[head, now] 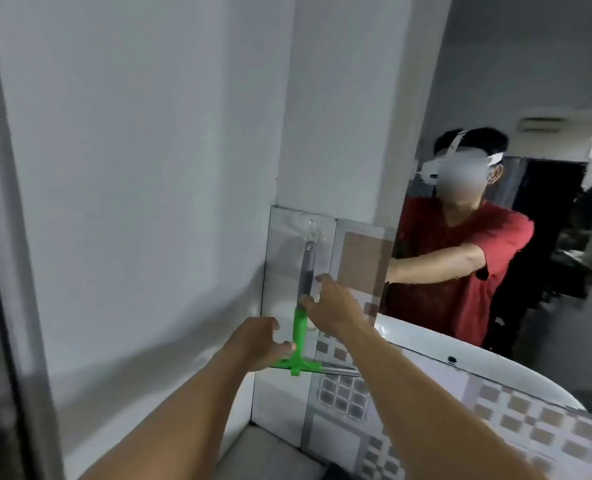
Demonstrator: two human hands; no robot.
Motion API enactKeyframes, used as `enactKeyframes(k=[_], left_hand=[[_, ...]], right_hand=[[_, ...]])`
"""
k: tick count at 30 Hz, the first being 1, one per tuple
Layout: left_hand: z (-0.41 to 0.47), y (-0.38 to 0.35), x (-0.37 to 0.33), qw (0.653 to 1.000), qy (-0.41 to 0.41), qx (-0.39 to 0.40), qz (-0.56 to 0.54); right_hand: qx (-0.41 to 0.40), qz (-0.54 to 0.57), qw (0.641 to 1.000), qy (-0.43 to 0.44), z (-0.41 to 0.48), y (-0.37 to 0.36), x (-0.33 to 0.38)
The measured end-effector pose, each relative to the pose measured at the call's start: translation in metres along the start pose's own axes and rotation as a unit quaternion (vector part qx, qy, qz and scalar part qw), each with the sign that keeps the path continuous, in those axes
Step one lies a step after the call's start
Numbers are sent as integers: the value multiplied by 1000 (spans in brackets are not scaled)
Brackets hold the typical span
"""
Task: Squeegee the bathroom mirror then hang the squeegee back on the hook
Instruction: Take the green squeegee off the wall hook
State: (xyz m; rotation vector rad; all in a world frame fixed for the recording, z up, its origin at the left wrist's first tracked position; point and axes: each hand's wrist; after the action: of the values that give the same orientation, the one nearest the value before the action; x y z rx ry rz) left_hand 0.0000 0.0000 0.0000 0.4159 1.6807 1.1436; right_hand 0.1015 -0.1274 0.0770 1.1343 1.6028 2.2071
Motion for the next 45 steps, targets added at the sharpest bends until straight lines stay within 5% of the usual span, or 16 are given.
enactKeyframes(k=[18, 25, 32, 37, 40, 45], left_hand=[[-7, -5, -31, 994, -25, -8, -109], [-64, 8, -70, 993, -70, -78, -56], [-124, 24, -128, 988, -135, -74, -16], [-154, 39, -181, 977, -199, -69, 44], [-161, 46, -211, 968, -224, -66, 93], [-156, 61, -243, 948, -271, -104, 134]], right_hand=[[-60, 188, 980, -27, 4, 1, 13], [-104, 240, 965, -25, -52, 40, 12], [-230, 22, 972, -35, -145, 97, -2], [-296, -245, 923, 21, -200, 133, -31], [-250, -330, 909, 47, -221, 157, -46], [-177, -304, 933, 77, -240, 196, -58]])
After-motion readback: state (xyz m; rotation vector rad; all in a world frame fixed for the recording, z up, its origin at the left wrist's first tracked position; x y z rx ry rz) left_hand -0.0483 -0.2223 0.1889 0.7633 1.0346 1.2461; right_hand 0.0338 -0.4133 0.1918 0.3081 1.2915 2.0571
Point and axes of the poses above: each hand's wrist, its own z-axis towards the middle knuckle, its own y-axis out of the back of the hand, x = y × z, and after that the axes turned 9 degrees about x, right-handed
